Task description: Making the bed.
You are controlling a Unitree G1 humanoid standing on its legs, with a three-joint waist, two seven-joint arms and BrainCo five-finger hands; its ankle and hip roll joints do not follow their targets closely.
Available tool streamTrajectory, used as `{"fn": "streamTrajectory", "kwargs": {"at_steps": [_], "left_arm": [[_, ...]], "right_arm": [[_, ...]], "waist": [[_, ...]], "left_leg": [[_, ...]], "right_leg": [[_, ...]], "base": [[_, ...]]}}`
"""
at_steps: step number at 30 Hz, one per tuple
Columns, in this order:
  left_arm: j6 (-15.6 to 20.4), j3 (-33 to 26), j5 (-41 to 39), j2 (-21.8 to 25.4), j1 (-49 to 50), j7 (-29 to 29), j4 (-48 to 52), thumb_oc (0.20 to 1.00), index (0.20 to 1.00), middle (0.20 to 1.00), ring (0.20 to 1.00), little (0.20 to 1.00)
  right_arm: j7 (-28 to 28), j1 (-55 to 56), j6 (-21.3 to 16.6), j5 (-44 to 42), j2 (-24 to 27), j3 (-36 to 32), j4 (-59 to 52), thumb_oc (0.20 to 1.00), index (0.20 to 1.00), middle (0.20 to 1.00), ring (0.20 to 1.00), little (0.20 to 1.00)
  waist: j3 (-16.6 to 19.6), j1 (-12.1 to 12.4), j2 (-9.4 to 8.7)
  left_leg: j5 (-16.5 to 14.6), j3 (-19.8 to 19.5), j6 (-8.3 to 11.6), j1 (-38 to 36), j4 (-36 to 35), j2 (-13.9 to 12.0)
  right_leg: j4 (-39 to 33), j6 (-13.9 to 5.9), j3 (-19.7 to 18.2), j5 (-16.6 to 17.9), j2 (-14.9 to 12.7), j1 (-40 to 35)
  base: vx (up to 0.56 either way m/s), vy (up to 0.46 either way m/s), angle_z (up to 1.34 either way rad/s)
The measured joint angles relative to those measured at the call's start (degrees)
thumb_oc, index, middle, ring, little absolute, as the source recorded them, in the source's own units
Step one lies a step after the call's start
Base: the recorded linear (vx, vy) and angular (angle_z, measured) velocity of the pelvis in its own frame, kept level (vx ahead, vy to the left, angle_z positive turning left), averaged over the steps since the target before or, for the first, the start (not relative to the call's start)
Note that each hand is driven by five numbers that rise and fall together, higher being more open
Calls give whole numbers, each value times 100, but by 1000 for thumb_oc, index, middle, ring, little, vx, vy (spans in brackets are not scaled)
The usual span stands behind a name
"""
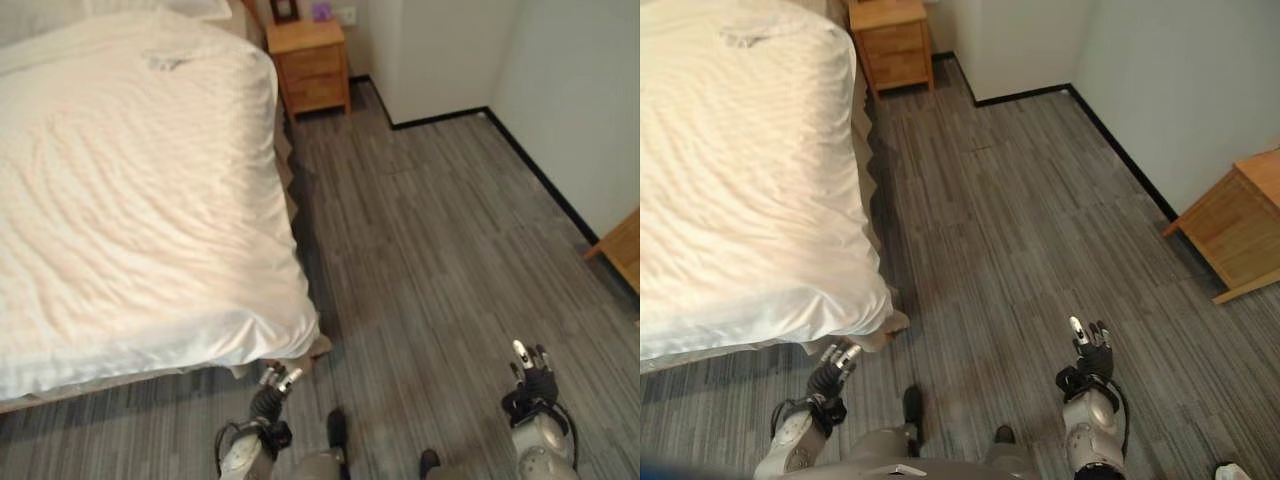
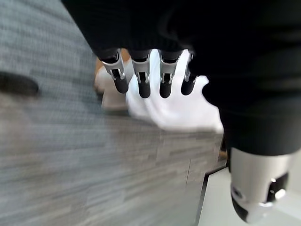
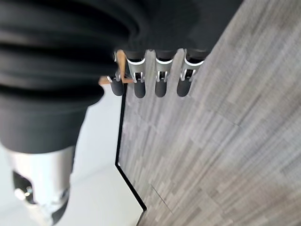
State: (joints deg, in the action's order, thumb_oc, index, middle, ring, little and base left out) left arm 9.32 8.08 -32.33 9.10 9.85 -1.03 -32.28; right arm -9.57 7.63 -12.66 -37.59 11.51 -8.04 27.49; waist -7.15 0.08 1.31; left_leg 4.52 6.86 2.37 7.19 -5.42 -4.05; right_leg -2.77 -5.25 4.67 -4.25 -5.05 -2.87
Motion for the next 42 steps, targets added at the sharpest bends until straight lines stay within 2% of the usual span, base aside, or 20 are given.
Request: {"fn": "streamTrajectory", "kwargs": {"at_steps": [3,5,6,10,14,17,20,23,25,26,27,28,29,30,31,32,34,37,39,42], "left_arm": [[-3,63,103,-39,-29,-49,-22,1000,1000,1000,1000,1000],[-9,79,211,-58,-30,-50,-16,1000,1000,1000,1000,1000],[-43,88,222,-20,-59,-39,-5,1000,1000,1000,1000,1000],[-71,98,234,34,-101,-42,51,1000,1000,1000,1000,1000],[-84,194,452,296,-407,7,-119,1000,1000,1000,1000,1000],[-63,75,482,345,-694,69,-218,1000,1000,1000,1000,1000],[-49,12,489,389,-795,82,-207,1000,1000,1000,1000,1000],[-47,-125,445,596,-723,113,-219,1000,1000,1000,1000,1000],[-32,-213,431,771,-709,124,-208,1000,1000,1000,1000,1000],[-51,-348,392,641,-748,184,-267,1000,1000,1000,1000,1000],[-46,-391,326,325,-586,241,-204,1000,1000,1000,1000,1000],[-45,-388,326,325,-542,239,-200,1000,1000,1000,1000,1000],[-66,-374,322,258,-536,244,-262,1000,1000,1000,1000,1000],[-75,-326,319,172,-585,237,-330,1000,1000,1000,1000,1000],[-68,-334,304,170,-576,231,-347,1000,1000,1000,1000,1000],[-87,-277,274,256,-240,177,-255,1000,1000,1000,1000,1000],[-120,-36,326,200,-21,-27,-204,1000,1000,1000,1000,1000],[-130,60,383,165,-114,-178,-114,1000,1000,1000,1000,1000],[-129,292,421,100,-209,-165,-118,1000,1000,1000,1000,1000],[-122,399,449,84,-350,-163,57,1000,1000,1000,1000,1000]], "right_arm": [[21,455,-6,393,162,-27,-212,1000,1000,1000,1000,1000],[15,577,-5,395,191,-57,-172,1000,1000,1000,1000,1000],[12,625,2,395,151,-54,-106,1000,1000,1000,1000,1000],[21,628,76,395,14,14,46,1000,1000,1000,1000,1000],[59,308,75,375,-132,289,-6,1000,1000,1000,1000,1000],[138,146,82,254,-241,347,-48,1000,1000,1000,1000,1000],[135,141,125,286,-276,358,-68,1000,1000,1000,1000,1000],[128,50,197,284,-384,435,-89,1000,1000,1000,1000,1000],[125,9,208,284,-462,494,-122,1000,1000,1000,1000,1000],[120,-14,231,285,-322,543,-136,1000,1000,1000,1000,1000],[112,114,240,299,32,680,-164,1000,1000,1000,1000,1000],[136,200,224,345,75,689,-282,1000,1000,1000,1000,1000],[137,262,216,368,181,622,-370,1000,1000,1000,1000,1000],[145,541,205,369,268,329,-474,1000,1000,1000,1000,1000],[90,606,188,343,288,115,-354,1000,1000,1000,1000,1000],[134,403,195,161,182,-28,-102,1000,1000,1000,1000,1000],[266,349,80,-116,235,-92,-72,1000,1000,1000,1000,1000],[296,297,220,-119,162,180,-2,1000,1000,1000,1000,1000],[363,267,236,-118,77,493,28,1000,1000,1000,1000,1000],[478,328,250,-127,-177,663,-55,1000,1000,1000,1000,1000]], "waist": [[274,-78,-140],[364,-130,-165],[427,-201,-124],[352,-201,-219],[17,-265,-215],[-241,-124,-4],[-289,-98,131],[-220,101,-49],[-125,191,-337],[-154,156,-184],[-19,176,160],[-43,133,-30],[-25,141,-30],[9,-119,-88],[-18,-145,-359],[11,-58,-841],[54,-20,-831],[-71,93,-359],[43,-22,272],[65,-46,286]], "left_leg": [[-65,-117,89,36,95,25],[-34,-105,39,32,465,144],[103,-131,-154,-108,176,163],[190,-74,-210,-225,14,242],[219,-52,-267,-47,132,270],[191,-233,-274,71,282,122],[161,-386,-219,186,470,11],[202,-228,78,180,476,-318],[96,-258,225,238,438,-534],[99,-353,221,185,296,-807],[-746,-382,-300,75,8,-1569],[-882,-314,-421,208,355,-1638],[-392,-217,-962,355,865,-1521],[1453,388,-1496,640,1018,-1530],[1760,296,-1088,593,1008,-1392],[863,-673,-5,760,2467,-690],[26,-715,372,624,2799,85],[-314,-418,-29,-102,1056,782],[-220,-494,-387,-608,140,485],[-219,-473,-385,-566,141,479]], "right_leg": [[-126,103,152,69,-22,-62],[-92,62,163,81,-19,-50],[-61,-28,145,144,44,-42],[-5,-97,83,170,-59,19],[1523,-143,-159,-405,-175,844],[2015,-187,-435,-553,-567,1038],[1929,-391,-623,-367,-1538,799],[1325,-585,-538,-177,-1920,639],[1067,-597,-234,-205,-1785,554],[1153,-1082,-185,-66,-1533,552],[1411,-646,-122,-335,-598,697],[1495,-463,-105,-384,-473,752],[1590,-211,9,-451,-335,751],[1839,252,145,-642,-178,801],[2059,250,313,-769,-239,897],[2015,529,-41,-666,-354,1080],[1280,565,-162,-157,-185,920],[479,536,-91,372,168,659],[289,560,45,409,666,546],[327,555,105,407,647,565]], "base": [[-47,-58,25],[-37,-35,9],[-43,-33,4],[-100,-21,-9],[-109,-133,-6],[-2,-398,18],[7,-459,30],[-12,-389,-17],[-33,-584,-8],[-96,-778,16],[-163,-781,24],[-146,-571,23],[-180,-581,101],[-128,-479,128],[-152,-673,74],[-49,-393,-25],[5,-246,-60],[10,-66,-24],[-2,56,8],[5,42,9]]}}
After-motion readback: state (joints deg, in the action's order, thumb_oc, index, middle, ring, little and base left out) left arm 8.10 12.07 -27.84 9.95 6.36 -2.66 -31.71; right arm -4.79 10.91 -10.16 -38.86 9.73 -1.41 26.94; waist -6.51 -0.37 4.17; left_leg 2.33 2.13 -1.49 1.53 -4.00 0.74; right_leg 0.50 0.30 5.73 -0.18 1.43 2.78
